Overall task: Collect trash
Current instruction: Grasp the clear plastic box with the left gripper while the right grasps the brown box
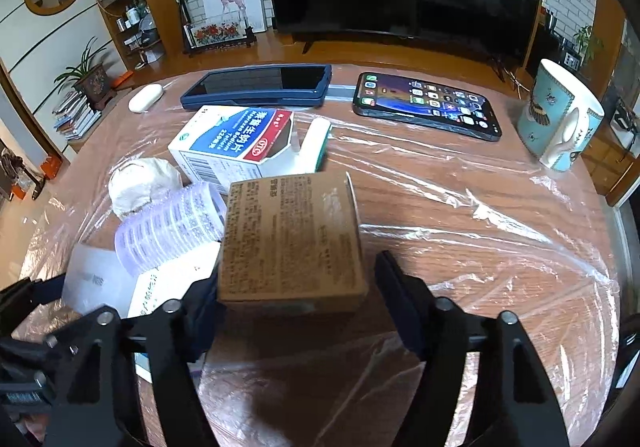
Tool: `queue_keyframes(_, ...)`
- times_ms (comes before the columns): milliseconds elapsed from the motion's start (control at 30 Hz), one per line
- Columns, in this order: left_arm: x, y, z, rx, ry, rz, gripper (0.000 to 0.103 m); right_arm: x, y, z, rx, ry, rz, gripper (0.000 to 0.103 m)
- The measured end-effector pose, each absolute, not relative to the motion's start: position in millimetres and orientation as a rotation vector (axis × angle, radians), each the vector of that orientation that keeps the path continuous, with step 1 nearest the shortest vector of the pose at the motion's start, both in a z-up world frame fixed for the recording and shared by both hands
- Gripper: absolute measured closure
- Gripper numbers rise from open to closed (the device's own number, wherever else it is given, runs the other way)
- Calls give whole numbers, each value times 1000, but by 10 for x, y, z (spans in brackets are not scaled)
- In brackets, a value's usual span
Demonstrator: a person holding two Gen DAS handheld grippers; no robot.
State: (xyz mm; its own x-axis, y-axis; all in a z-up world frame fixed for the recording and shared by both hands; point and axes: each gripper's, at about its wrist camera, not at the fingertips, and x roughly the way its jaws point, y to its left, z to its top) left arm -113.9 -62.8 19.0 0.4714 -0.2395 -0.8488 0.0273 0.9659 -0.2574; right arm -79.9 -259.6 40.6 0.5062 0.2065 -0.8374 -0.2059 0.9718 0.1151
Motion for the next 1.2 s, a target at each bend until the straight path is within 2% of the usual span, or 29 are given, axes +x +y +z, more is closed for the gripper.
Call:
queue_keyframes(167,-1202,-473,213,-173,1060,-117,15,-866,-2661,433,8,1001,252,37)
queue_keyframes(267,-1217,-445,272,-188,1030,-182,15,-861,-2630,442,-8,992,270,27)
queue_keyframes(333,-1200,-553,300,-111,1022,-213,15,-847,-2580,447,-35,982,277,22)
queue_keyframes(567,-1068,-733,348,241,951,-268,14,-780,-2482,415,-120,988,302,19)
queue_keyframes(633,-985,-664,331,242,993,-380,14,-763,-2455,409,-128,991,318,18)
queue_keyframes(667,-950,-638,325,237,1006,-428,9,-752,-2442,402,-132,994,324,18)
queue_keyframes(733,-896,-606,330,244,1021,-495,5,-736,-2431,389,-132,1001,331,19)
queue_keyframes(1000,-747,-504,443,257,1028,-573,5,-707,-2425,351,-122,1020,328,18)
queue_keyframes(1200,-737,-443,307,92,1160,-469,5,-737,-2439,380,-107,1013,290,18)
